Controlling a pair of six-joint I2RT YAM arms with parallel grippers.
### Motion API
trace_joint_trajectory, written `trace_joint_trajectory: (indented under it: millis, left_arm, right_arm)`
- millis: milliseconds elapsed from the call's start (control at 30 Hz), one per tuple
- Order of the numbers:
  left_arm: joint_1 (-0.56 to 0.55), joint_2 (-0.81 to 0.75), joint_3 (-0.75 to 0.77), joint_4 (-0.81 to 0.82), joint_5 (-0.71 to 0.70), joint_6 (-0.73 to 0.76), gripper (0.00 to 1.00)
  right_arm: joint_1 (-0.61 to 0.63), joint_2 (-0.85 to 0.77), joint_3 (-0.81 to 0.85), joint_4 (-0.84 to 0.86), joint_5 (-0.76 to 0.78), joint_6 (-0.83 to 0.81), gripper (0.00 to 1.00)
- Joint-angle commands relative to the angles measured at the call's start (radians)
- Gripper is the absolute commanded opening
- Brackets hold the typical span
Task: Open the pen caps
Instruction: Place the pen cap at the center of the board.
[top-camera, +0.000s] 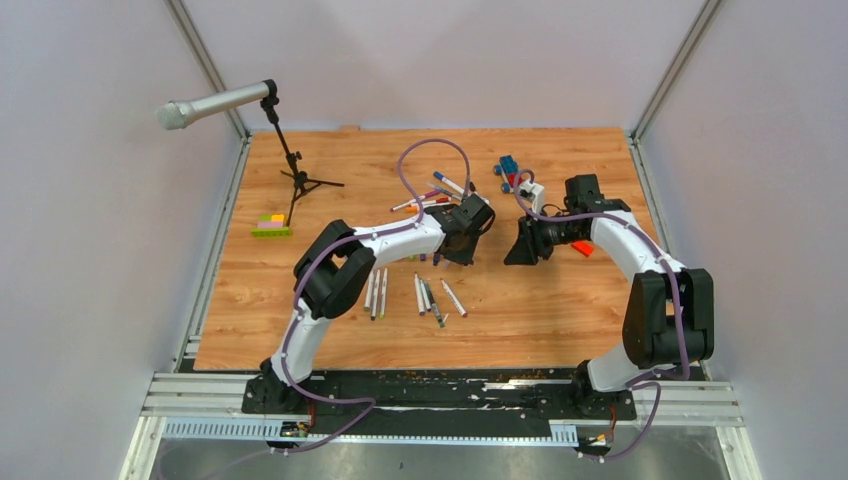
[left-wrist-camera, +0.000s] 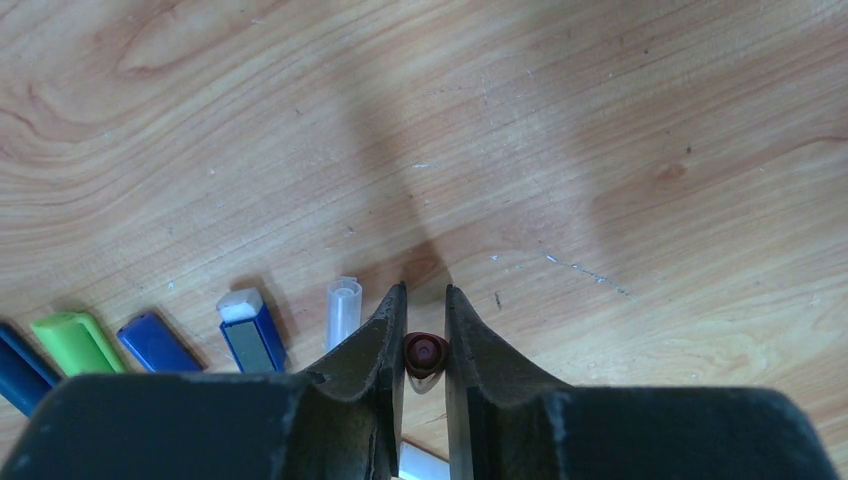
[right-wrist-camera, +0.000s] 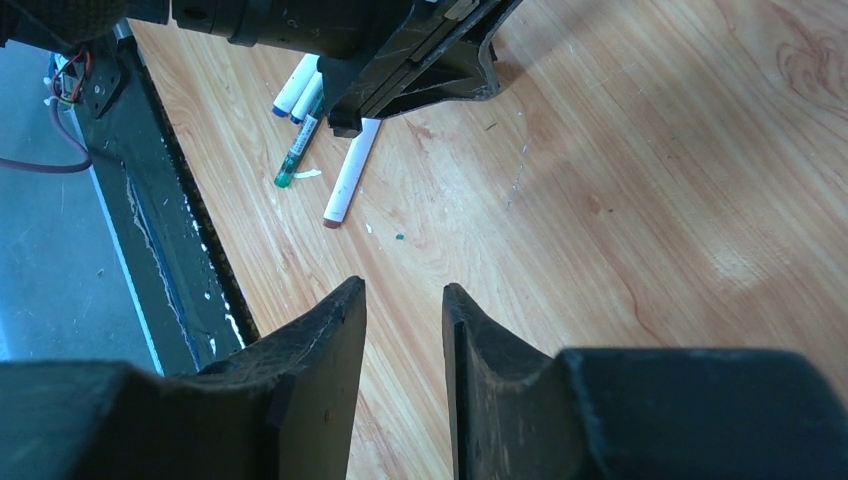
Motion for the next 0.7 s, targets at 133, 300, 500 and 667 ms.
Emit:
trace_joint_trajectory:
  millis: [133, 300, 500, 667]
  left_arm:
    - [-0.003, 0.039, 0.054, -0.085, -0.035, 0.010, 0.27]
    - [-0.003, 0.040, 0.077, -0.101, -0.042, 0.017, 0.29]
    - [-0.003, 0.040, 0.088, -0.104, -0.038, 0.022, 0.31]
    - [-0.002, 0.026, 0.117, -0.115, -0.023, 0.026, 0.32]
  right_arm:
    - [-0.014, -0.021, 0.013, -0.003, -0.049, -0.035, 0.35]
    - [-0.018, -0.021, 0.013, -0.006, -0.054, -0.038, 0.35]
    - [-0.023, -0.021, 0.014, -0.008, -0.060, -0.042, 0.35]
    - [-0.025, -0.021, 0.014, -0.014, -0.064, -0.047, 0.35]
